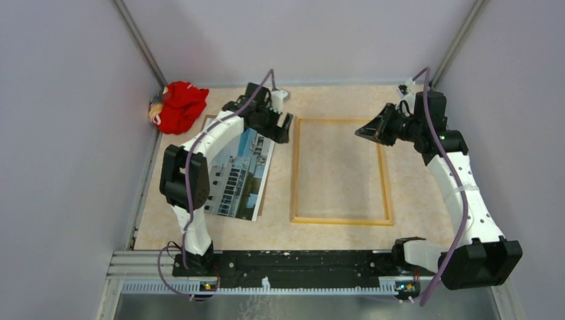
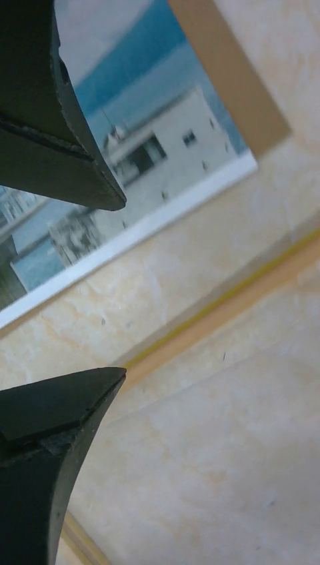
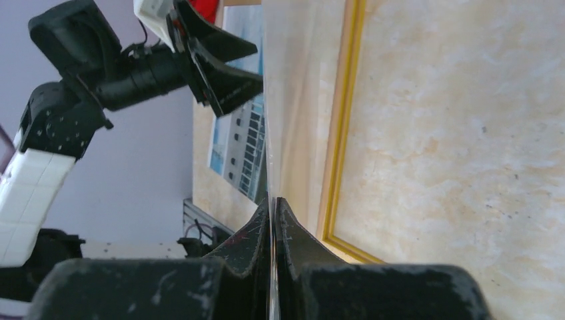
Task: Put the photo into the frame
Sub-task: Adjust the photo frame at the center of the board, then place the photo frame item in the photo frame.
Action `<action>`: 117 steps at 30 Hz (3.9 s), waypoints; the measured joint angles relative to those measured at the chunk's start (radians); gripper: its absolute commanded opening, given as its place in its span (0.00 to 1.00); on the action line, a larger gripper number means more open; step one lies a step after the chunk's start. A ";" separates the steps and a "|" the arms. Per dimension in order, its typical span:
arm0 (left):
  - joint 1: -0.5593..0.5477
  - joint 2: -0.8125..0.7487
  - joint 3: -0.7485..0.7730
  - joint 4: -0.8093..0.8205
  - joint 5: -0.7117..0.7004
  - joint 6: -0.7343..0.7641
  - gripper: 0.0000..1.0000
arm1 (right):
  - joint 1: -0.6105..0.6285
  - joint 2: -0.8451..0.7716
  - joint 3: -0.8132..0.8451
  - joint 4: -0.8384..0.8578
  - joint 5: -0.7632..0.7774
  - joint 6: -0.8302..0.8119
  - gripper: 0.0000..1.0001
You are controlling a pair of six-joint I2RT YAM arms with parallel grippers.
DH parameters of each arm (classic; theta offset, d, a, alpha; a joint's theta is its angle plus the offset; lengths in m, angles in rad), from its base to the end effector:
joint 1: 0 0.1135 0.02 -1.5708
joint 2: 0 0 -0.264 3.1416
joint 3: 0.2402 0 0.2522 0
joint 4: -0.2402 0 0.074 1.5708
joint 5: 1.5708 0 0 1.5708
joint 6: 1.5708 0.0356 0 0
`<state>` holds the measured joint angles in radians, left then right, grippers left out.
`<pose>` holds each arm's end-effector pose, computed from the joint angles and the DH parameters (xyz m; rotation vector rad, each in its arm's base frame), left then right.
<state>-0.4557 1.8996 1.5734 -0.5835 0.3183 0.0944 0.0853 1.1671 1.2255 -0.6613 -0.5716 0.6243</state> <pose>0.3747 -0.1960 0.2566 0.8094 2.3625 -0.5475 0.2404 0.0399 0.3715 0.2605 2.2303 1.0167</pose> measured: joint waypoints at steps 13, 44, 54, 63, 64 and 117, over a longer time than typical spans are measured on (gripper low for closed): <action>0.146 -0.022 -0.082 0.004 0.052 0.009 0.96 | -0.004 0.106 -0.090 0.164 -0.086 0.016 0.00; 0.068 0.027 -0.122 -0.006 0.072 0.052 0.86 | -0.056 0.269 -0.074 0.002 0.244 -0.267 0.00; 0.068 0.030 -0.096 -0.023 0.084 0.062 0.84 | -0.056 0.284 -0.066 0.005 0.284 -0.276 0.00; 0.042 0.045 -0.096 -0.022 0.087 0.061 0.76 | -0.056 0.299 -0.066 0.011 0.270 -0.277 0.00; 0.037 0.051 -0.096 -0.021 0.089 0.061 0.73 | -0.056 0.300 -0.066 0.011 0.266 -0.277 0.00; 0.021 0.155 -0.082 0.041 0.195 0.004 0.00 | -0.062 0.122 -0.283 0.171 0.025 -0.061 0.00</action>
<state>-0.4351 2.0548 1.4918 -0.5423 0.5129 0.0982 0.0231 1.2892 0.9421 -0.4908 -0.5465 0.5636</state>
